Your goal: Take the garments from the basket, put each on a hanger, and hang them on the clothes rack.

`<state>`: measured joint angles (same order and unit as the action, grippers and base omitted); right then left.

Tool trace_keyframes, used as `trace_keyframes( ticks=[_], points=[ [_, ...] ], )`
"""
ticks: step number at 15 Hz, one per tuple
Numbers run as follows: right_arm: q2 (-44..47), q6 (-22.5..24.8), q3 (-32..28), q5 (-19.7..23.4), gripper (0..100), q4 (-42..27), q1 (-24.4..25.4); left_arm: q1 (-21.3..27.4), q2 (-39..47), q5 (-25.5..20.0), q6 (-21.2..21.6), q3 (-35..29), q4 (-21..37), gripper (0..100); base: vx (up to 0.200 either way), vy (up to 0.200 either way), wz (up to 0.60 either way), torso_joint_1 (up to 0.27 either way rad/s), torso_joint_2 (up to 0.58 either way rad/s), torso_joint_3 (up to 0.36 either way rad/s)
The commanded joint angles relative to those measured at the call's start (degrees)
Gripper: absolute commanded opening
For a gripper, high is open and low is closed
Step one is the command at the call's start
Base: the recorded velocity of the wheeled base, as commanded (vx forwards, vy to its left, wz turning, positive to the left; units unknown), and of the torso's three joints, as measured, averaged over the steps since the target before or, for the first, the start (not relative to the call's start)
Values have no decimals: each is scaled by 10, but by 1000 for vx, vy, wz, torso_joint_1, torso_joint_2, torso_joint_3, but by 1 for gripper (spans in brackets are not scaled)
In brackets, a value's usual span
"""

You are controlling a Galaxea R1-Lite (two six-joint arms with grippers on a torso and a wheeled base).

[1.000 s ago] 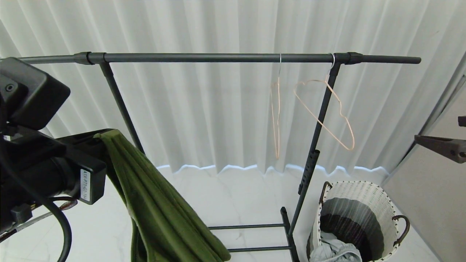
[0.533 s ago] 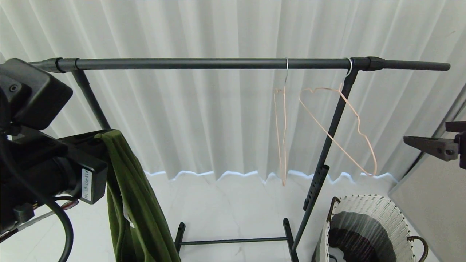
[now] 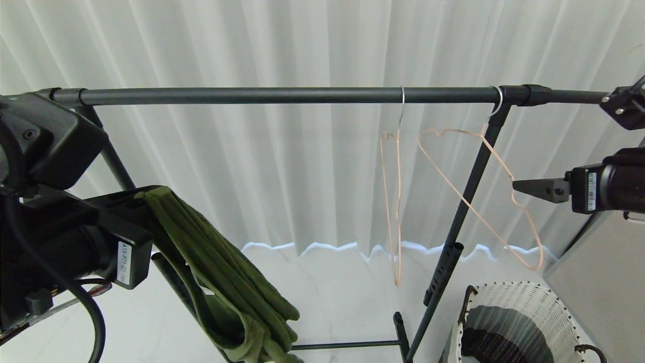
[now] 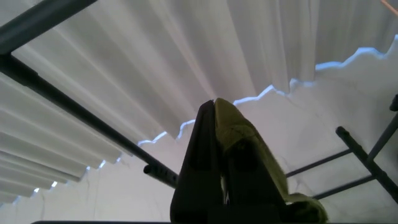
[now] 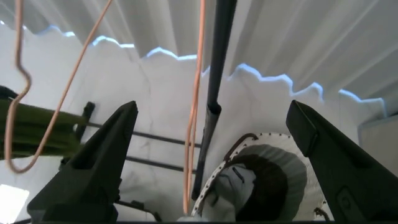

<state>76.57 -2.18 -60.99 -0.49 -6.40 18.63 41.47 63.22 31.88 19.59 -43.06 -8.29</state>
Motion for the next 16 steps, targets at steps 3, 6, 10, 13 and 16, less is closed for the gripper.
trace_keyframes(
  ticks=[3,6,10,13,16],
  points=[
    [109,-12,-54,-47,100,-1,33,0,0,0,0,0,-1,0,0,0,0,0,0,0],
    [144,-30,-73,-72,100,-1,48,0,0,0,-2,1,0,0,0,0,0,0,0,0],
    [162,-34,-82,-80,100,-1,47,1,1,0,-2,3,0,0,0,0,0,0,0,0],
    [162,-37,-81,-81,100,-1,47,1,0,0,-3,4,-1,0,0,0,0,0,0,0],
    [162,-48,-79,-84,0,-5,47,1,-3,0,-3,6,-1,0,0,0,0,0,0,0]
  ],
)
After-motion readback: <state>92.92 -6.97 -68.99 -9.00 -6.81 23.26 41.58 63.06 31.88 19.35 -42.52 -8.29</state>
